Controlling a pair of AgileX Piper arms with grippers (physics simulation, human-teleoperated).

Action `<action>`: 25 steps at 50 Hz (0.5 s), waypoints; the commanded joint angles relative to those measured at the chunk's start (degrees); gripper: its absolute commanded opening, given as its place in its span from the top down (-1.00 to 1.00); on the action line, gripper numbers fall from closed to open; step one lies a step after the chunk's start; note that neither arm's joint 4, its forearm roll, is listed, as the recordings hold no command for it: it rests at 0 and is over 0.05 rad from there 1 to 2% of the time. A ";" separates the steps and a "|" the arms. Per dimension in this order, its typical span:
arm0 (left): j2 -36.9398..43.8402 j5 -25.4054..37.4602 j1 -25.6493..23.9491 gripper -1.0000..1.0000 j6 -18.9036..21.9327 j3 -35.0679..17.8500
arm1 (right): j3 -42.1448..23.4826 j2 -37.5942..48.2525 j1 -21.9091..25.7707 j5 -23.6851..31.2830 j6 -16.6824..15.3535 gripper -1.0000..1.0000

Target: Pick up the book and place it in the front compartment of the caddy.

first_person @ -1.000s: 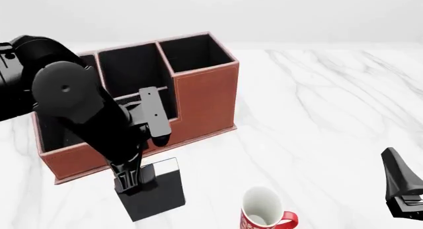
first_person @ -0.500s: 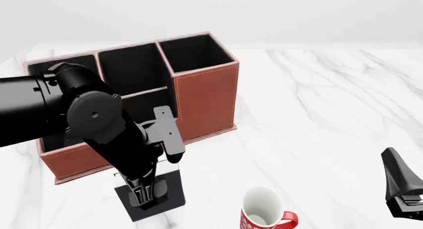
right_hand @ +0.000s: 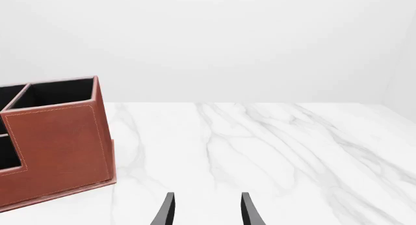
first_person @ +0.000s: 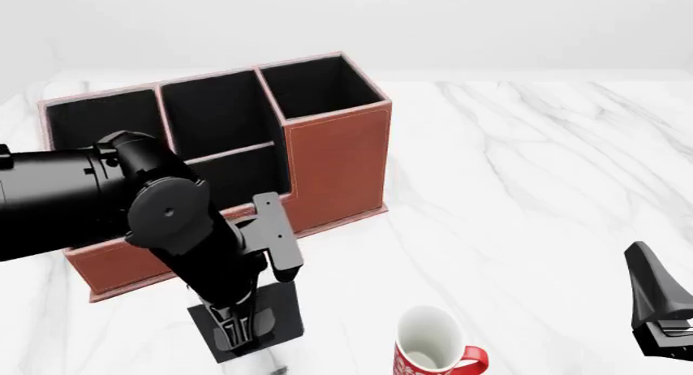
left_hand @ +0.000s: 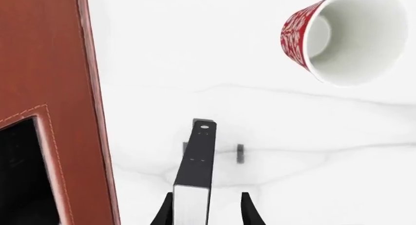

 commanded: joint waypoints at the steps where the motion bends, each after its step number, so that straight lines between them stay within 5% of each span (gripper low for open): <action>1: 0.68 -0.57 1.38 1.00 2.08 0.67 | 0.08 0.08 0.05 -0.16 0.08 -1.00; 14: -0.35 3.47 4.94 1.00 8.82 -4.54 | 0.08 0.16 0.05 -0.25 0.05 -1.00; 25: -0.33 8.66 4.14 1.00 9.93 -10.22 | 0.07 0.22 0.05 -0.29 0.04 -1.00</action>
